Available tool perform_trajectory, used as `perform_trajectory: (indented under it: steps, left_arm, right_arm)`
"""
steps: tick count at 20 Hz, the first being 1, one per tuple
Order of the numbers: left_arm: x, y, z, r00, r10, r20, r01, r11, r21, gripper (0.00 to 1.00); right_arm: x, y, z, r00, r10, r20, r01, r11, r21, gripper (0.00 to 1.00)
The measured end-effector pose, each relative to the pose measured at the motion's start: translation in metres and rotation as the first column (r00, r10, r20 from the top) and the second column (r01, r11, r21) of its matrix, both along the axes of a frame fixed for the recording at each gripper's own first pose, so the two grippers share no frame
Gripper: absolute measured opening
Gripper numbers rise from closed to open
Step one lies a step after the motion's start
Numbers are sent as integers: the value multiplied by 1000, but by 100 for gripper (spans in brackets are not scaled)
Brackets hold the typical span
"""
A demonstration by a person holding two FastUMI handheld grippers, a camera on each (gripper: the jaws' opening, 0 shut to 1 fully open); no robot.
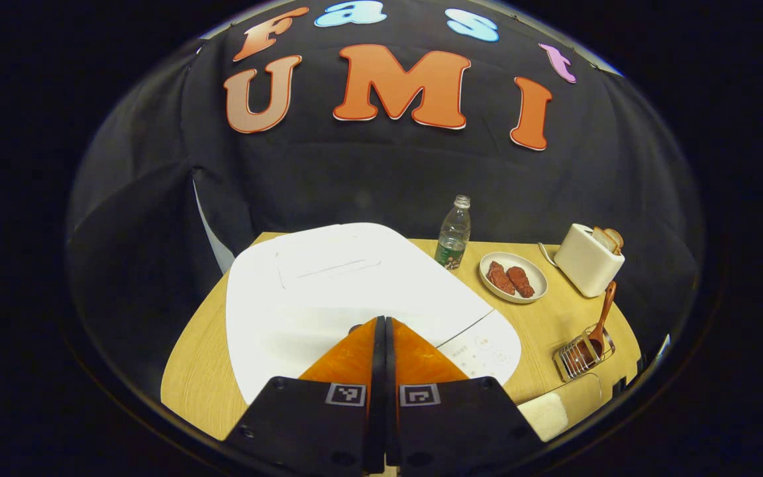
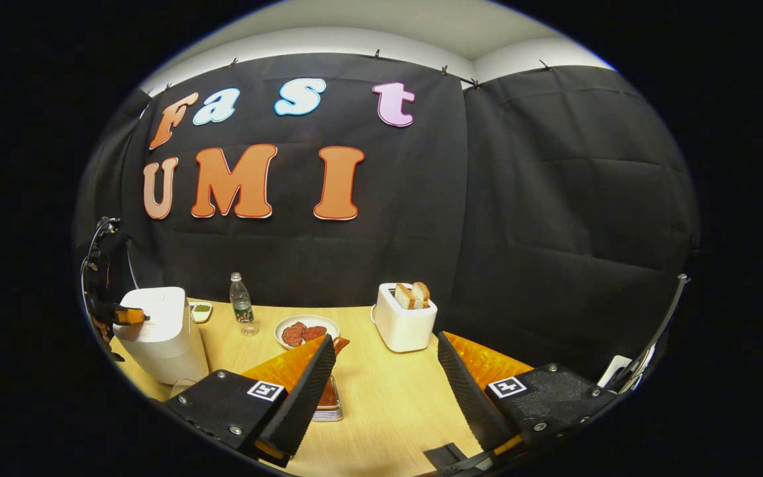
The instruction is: Close the left gripper, press the button to open the rice cooker; take a wooden spoon from the chopstick holder with the right hand, scoop a spoonful of rice and pour it into the rice cooker, then put the wooden spoon back into the chopstick holder.
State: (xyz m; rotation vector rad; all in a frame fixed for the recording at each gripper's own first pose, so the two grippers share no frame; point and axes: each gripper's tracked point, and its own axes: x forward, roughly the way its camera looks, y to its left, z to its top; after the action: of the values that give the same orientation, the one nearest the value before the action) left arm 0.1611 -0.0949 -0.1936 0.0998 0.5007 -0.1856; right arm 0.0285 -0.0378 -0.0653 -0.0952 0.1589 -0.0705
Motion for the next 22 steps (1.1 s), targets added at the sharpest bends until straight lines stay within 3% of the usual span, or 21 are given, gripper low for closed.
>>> perform_trajectory:
  steps: [5, 11, 16, 22]
  left_arm:
    - [-4, 0, 33, 999, 23, 38, -22, 999, -42, 5]
    - [2, 18, 135, 962, 52, 268, -53, 999, -6, 5]
    - [-23, 20, 172, 956, 84, 282, -52, 991, -122, 5]
    - [-52, 62, 218, 912, 188, 366, -160, 982, -105, 5]
  right_arm:
    - [7, 8, 0, 1000, 19, 4, -19, 1000, 0, 96]
    - [14, 9, -8, 999, 35, -21, -35, 999, 25, 96]
    - [27, 19, -26, 995, 80, -65, -77, 996, 40, 96]
    - [50, 36, -53, 980, 151, -131, -142, 987, 72, 96]
